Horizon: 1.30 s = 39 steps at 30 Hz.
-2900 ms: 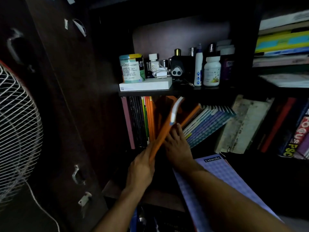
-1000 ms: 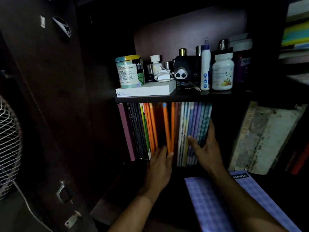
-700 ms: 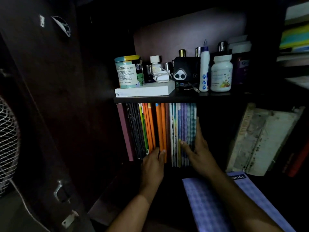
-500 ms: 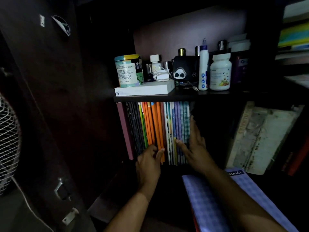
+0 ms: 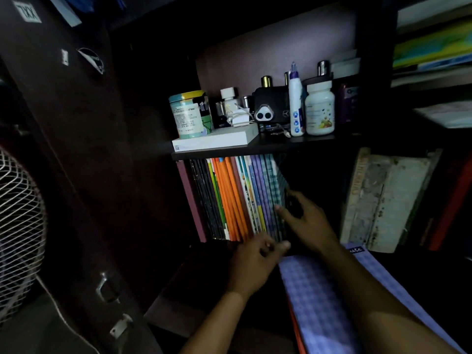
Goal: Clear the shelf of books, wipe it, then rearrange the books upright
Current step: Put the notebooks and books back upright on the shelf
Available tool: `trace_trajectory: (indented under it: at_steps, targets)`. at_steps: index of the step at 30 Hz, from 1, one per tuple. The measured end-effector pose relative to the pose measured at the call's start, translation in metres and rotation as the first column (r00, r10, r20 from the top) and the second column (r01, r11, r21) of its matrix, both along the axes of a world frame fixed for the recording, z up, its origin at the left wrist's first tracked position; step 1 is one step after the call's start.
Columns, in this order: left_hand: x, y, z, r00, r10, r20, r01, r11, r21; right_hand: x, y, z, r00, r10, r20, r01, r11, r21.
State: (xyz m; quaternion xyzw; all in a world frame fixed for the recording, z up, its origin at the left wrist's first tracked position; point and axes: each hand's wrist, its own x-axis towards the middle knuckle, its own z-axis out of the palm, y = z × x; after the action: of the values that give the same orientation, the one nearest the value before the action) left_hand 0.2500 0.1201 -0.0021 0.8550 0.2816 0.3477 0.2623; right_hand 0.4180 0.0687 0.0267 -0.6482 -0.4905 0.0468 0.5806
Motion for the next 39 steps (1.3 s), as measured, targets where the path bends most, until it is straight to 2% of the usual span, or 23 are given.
trace_trajectory:
  at_steps: [2,3,4,6,7,10,12,14,16,18,20,21,23,25,27,30,33,36,39]
  targets:
    - [0.001,-0.022,-0.004,0.952,-0.066,-0.299,0.066,0.998,-0.009,-0.001,-0.003,0.008,0.999,-0.03,-0.015,0.03,0.999,-0.013]
    - [0.001,-0.026,-0.007,0.924,-0.049,-0.379,0.061,0.998,0.019,-0.002,-0.005,0.01,0.999,-0.041,-0.023,0.04,0.999,-0.034]
    - [0.001,-0.026,-0.008,0.921,-0.036,-0.387,0.06,0.997,0.05,-0.003,-0.006,0.014,0.998,-0.042,-0.036,0.039,0.998,-0.059]
    - [0.003,-0.021,-0.009,0.937,-0.058,-0.345,0.083,0.995,0.057,-0.001,-0.008,0.015,0.996,-0.038,-0.079,0.027,0.99,-0.141]
    - [0.003,-0.015,-0.008,0.941,-0.076,-0.329,0.096,0.994,0.046,0.002,-0.01,0.018,0.998,-0.03,-0.049,0.019,0.976,-0.216]
    - [0.001,-0.011,-0.011,0.955,-0.199,-0.22,0.177,0.977,-0.119,0.015,-0.039,0.013,0.969,0.085,0.233,0.03,0.893,-0.448]
    - [-0.003,-0.011,-0.01,0.958,-0.282,-0.056,0.259,0.932,-0.255,0.022,-0.063,0.003,0.92,0.18,0.349,0.008,0.881,-0.474]
    - [-0.005,-0.014,-0.007,0.952,-0.306,0.011,0.295,0.907,-0.299,0.025,-0.08,-0.007,0.862,0.218,0.458,-0.011,0.91,-0.414]
    - [-0.009,-0.017,-0.003,0.949,-0.313,0.033,0.305,0.891,-0.335,0.029,-0.088,-0.01,0.856,0.161,0.491,-0.019,0.959,-0.282]
    - [-0.014,-0.016,0.002,0.951,-0.268,0.157,0.309,0.86,-0.405,0.03,-0.095,-0.005,0.92,0.071,0.386,-0.02,0.991,-0.134]
    - [-0.022,-0.013,0.008,0.925,-0.099,0.367,0.288,0.814,-0.505,0.029,-0.102,0.001,0.981,0.027,0.19,-0.025,1.0,-0.013]
    - [-0.027,-0.011,0.012,0.889,0.003,0.457,0.279,0.789,-0.548,0.026,-0.103,0.003,0.991,0.024,0.134,-0.026,1.0,0.009]
    - [-0.032,-0.008,0.015,0.823,0.114,0.557,0.304,0.74,-0.6,0.021,-0.102,0.002,0.993,0.062,0.097,-0.055,0.996,-0.07]
    - [-0.033,-0.007,0.015,0.81,0.135,0.571,0.321,0.712,-0.624,0.014,-0.1,-0.004,0.981,0.185,0.054,-0.167,0.958,-0.234]
    - [-0.031,-0.01,0.017,0.808,0.155,0.568,0.317,0.698,-0.642,0.014,-0.095,-0.009,0.969,0.247,0.027,-0.232,0.938,-0.256]
    - [-0.028,-0.019,0.019,0.855,0.089,0.51,0.335,0.657,-0.676,0.011,-0.096,-0.004,0.974,0.222,0.048,-0.218,0.974,-0.066]
    - [-0.025,-0.029,0.017,0.895,-0.072,0.439,0.387,0.612,-0.69,0.003,-0.1,0.005,0.991,0.098,0.09,-0.109,0.987,0.118]
    - [-0.023,-0.034,0.013,0.918,-0.215,0.332,0.386,0.676,-0.628,-0.001,-0.104,0.01,0.998,-0.051,0.02,0.043,0.956,0.29]
    - [-0.02,-0.037,0.01,0.933,-0.136,0.334,0.311,0.774,-0.552,-0.005,-0.106,0.01,0.996,-0.08,0.034,0.064,0.938,0.34]
